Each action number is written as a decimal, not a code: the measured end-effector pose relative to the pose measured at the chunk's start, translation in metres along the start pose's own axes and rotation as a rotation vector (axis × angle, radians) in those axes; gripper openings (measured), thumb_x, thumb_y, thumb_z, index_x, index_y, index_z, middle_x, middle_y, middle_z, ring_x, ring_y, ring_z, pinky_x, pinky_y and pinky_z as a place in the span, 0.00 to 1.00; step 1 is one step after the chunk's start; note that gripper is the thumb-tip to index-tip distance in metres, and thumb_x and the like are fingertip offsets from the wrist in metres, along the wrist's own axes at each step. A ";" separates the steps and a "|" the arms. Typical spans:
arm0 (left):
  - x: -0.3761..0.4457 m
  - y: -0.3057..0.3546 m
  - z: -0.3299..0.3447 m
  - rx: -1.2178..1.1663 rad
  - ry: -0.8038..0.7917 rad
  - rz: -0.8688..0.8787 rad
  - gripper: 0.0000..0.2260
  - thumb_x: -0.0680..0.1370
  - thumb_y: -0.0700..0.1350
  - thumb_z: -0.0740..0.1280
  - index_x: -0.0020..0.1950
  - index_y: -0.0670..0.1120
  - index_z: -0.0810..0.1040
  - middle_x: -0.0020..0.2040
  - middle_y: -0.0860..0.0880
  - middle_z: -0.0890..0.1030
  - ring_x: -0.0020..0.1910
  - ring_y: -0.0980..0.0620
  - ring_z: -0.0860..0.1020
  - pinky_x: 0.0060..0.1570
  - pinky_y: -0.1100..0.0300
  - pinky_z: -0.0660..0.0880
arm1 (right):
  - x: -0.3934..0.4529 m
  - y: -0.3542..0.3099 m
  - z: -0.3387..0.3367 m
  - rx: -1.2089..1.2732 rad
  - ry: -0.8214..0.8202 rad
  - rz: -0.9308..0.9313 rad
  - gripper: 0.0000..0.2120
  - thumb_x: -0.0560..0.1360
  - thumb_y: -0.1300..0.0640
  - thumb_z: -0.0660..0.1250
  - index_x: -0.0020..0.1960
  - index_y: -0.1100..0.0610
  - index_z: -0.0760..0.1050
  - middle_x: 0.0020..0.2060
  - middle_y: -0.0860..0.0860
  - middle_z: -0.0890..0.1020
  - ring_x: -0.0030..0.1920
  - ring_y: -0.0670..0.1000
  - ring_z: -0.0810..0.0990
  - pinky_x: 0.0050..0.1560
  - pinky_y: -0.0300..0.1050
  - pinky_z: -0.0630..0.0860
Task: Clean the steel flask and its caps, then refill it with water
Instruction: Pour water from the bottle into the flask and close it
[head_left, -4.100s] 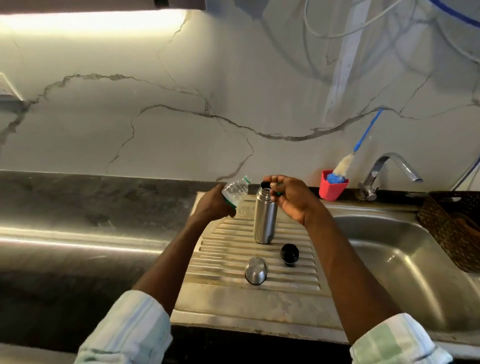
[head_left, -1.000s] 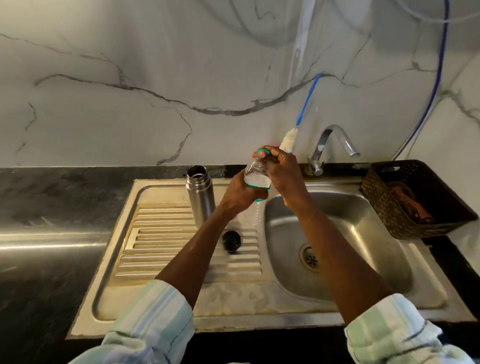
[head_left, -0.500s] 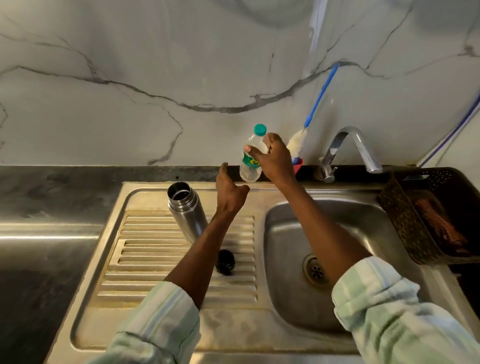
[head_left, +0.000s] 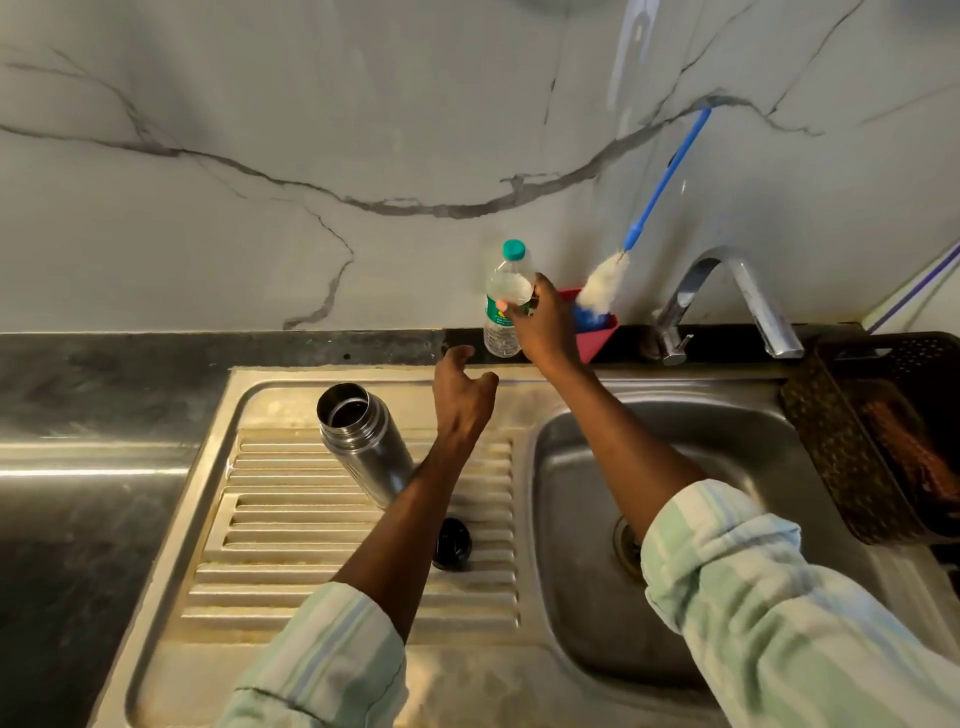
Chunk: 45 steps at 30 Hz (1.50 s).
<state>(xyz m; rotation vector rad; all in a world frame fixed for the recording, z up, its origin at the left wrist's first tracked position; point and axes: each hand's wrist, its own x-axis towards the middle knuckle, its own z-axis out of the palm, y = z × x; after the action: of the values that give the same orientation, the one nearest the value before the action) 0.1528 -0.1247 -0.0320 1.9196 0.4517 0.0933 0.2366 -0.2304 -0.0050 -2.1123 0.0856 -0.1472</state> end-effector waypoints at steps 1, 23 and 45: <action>0.000 0.000 0.000 0.000 0.002 0.003 0.25 0.73 0.39 0.71 0.69 0.44 0.72 0.68 0.45 0.76 0.67 0.47 0.73 0.68 0.49 0.71 | -0.001 0.000 0.000 0.003 0.004 -0.001 0.24 0.76 0.53 0.71 0.68 0.59 0.69 0.62 0.54 0.78 0.63 0.54 0.77 0.61 0.52 0.78; -0.138 -0.044 -0.085 -0.079 0.239 0.617 0.08 0.73 0.34 0.64 0.45 0.40 0.83 0.43 0.47 0.85 0.41 0.52 0.83 0.42 0.59 0.80 | -0.201 -0.009 -0.007 0.215 0.018 0.004 0.09 0.77 0.63 0.63 0.51 0.53 0.79 0.41 0.49 0.84 0.41 0.46 0.83 0.46 0.40 0.79; -0.163 -0.143 -0.177 -0.031 0.259 0.206 0.10 0.74 0.33 0.63 0.46 0.43 0.82 0.44 0.50 0.84 0.46 0.53 0.80 0.49 0.66 0.73 | -0.288 0.023 0.062 -0.321 -0.249 0.002 0.29 0.73 0.65 0.68 0.73 0.54 0.68 0.69 0.55 0.71 0.67 0.58 0.71 0.65 0.48 0.70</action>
<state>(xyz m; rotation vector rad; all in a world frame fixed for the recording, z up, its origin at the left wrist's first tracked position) -0.0846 0.0190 -0.0694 1.9270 0.4198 0.4848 -0.0401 -0.1555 -0.0771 -2.4328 -0.0400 0.1416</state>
